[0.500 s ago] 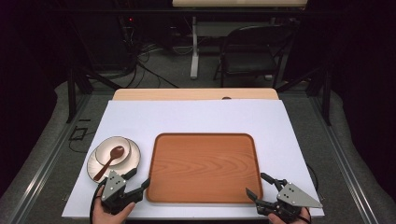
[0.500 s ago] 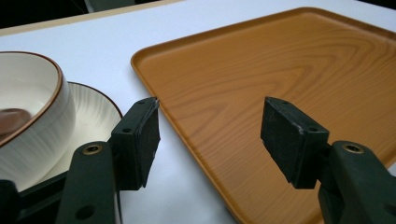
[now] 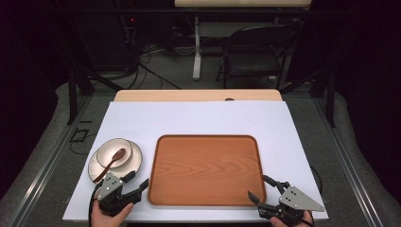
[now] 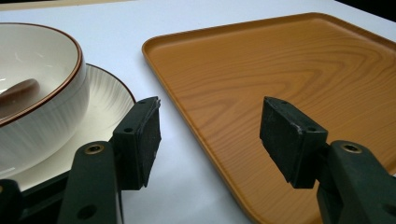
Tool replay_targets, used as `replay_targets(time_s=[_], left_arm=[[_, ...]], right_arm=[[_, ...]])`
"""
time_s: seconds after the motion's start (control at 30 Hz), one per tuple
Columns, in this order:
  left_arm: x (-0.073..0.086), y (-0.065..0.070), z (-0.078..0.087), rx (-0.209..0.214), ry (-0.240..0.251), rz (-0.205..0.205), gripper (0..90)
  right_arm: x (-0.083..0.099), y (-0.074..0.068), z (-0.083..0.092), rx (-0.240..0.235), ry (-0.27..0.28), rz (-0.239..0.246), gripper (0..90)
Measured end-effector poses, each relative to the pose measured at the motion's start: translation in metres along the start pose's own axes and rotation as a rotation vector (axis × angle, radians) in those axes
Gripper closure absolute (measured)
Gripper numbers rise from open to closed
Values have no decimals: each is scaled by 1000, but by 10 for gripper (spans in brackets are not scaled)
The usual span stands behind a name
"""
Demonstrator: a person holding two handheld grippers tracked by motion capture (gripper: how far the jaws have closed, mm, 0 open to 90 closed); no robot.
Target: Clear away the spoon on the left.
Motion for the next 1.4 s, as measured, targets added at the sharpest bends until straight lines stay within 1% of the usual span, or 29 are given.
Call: replay_targets(time_s=[0.1,0.2,0.33,0.37,0.43,0.57,0.63,0.67,0.73,0.77,0.83,0.9,1.0,1.07,1.2,1.4], left_arm=[[0,-1,1,1,1,8,387],[0,-1,1,0,5,7,389],[-1,-1,3,-7,7,12,408],[-2,-2,4,-11,15,19,408],[-2,-3,6,-21,14,18,418],[-3,-5,10,-34,30,32,440],[-4,-8,14,-55,33,35,456],[-4,-9,15,-64,36,42,468],[-5,-12,20,-67,27,63,530],[-5,-14,23,-70,31,73,551],[-5,-17,26,-90,24,82,590],[-5,-20,28,-100,30,94,617],[-5,-26,33,-129,30,109,664],[-5,-27,35,-136,30,112,692],[-5,-32,39,-153,32,126,718],[-5,-36,42,-165,35,135,743]], right_arm=[[0,0,0,-3,0,-8,273],[1,0,1,-3,0,-11,273],[0,0,0,-1,1,-6,273],[0,0,0,-2,1,-5,273],[0,0,1,-2,1,-3,273],[0,0,2,0,3,-7,272],[0,1,2,2,5,-6,272],[0,1,2,2,5,-6,273],[0,1,2,3,6,-6,272],[0,1,2,2,5,-5,273],[0,1,2,3,5,-5,273],[0,1,2,2,5,-5,273],[0,1,2,3,6,-2,272],[0,1,2,1,6,-4,272],[0,1,2,2,6,-3,272],[0,1,2,2,7,-4,272]])
Point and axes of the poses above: each handheld gripper's, and its own axes: z roughly backward along the jaws, x roughly out of its underside, y roughly to its right, the point moved 7 cm from there along -z, roughly forward along the jaws, and after that the axes turned 10 degrees about -y, right-handed, at the moved point
